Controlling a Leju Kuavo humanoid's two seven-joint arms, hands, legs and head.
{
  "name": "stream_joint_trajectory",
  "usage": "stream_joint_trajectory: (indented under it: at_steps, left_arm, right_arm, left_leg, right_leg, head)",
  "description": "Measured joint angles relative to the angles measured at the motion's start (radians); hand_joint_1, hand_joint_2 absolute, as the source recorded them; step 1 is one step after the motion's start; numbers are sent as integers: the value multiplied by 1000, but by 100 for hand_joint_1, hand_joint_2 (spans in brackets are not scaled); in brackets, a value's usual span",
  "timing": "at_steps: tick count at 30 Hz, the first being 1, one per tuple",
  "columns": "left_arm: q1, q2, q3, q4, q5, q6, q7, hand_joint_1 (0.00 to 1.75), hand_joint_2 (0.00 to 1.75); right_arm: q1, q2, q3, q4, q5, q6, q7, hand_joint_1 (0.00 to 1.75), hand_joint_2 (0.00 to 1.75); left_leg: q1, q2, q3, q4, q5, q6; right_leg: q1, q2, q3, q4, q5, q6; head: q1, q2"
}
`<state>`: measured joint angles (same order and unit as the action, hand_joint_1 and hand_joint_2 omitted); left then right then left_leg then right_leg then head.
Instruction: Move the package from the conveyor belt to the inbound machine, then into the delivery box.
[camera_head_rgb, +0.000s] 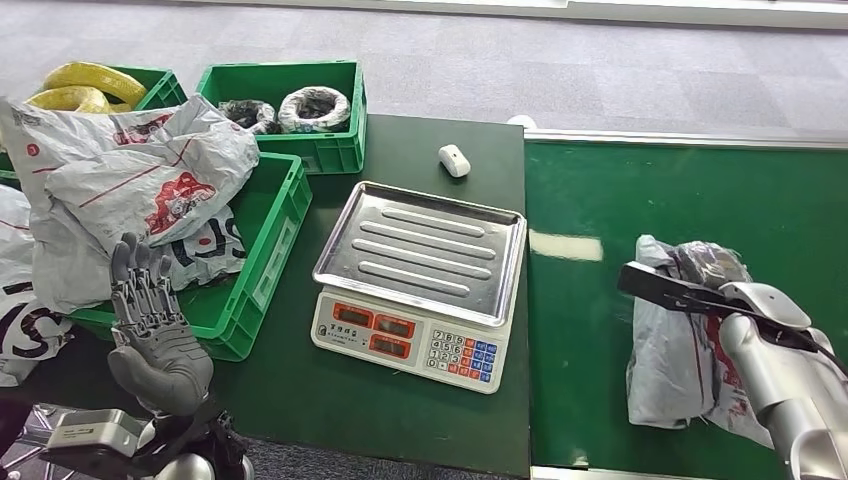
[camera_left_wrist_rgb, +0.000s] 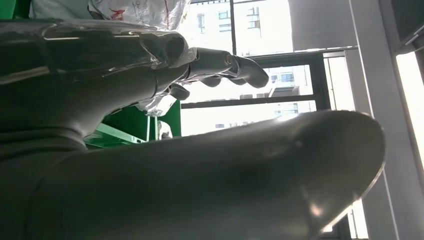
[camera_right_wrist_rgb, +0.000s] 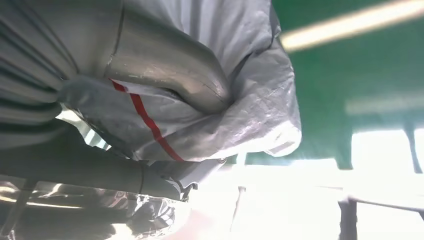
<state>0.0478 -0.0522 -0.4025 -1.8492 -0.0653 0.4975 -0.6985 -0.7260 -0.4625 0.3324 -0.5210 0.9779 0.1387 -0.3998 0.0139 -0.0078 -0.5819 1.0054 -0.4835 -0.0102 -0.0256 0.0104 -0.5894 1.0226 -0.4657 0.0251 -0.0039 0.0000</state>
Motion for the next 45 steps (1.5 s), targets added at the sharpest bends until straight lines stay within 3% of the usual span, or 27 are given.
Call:
stream_joint_trajectory:
  at_steps: [4,11,21,26,33,45]
  left_arm:
    - [-22,-1,-1,2,16,-11,0,0,0]
    - [-70,-20,-27,20,6,-46,0,0,0]
    - [-144,-44,-87,68,3,-118,0,0,0]
    - [-182,-62,-116,106,3,-156,0,0,0]
    - [-207,-80,-132,139,1,-184,0,0,0]
    - [-212,-88,-132,158,1,-189,0,0,0]
  right_arm:
    - [-139,97,72,-6,58,-93,50,175,175]
    - [-336,350,216,23,159,-192,196,175,175]
    - [-409,624,305,92,176,-185,198,175,175]
    - [-412,731,337,120,172,-155,161,175,175]
    - [-408,795,388,123,73,-113,110,175,175]
    - [-408,807,415,123,57,-110,108,175,175]
  left_leg:
    - [0,0,-1,0,2,-1]
    - [1,3,-1,0,2,-1]
    - [1,6,-2,0,2,-2]
    - [1,5,-3,0,2,-2]
    - [1,3,-3,0,2,-2]
    - [1,3,-3,0,2,-2]
  right_leg:
    - [0,0,-1,2,0,-1]
    - [1,4,-5,4,1,-1]
    - [1,5,-7,3,1,-2]
    - [1,5,-7,4,1,-2]
    - [1,4,-7,3,1,-2]
    - [1,4,-7,3,1,-2]
  head:
    - [0,0]
    - [0,0]
    - [0,0]
    - [1,0]
    - [1,0]
    - [1,0]
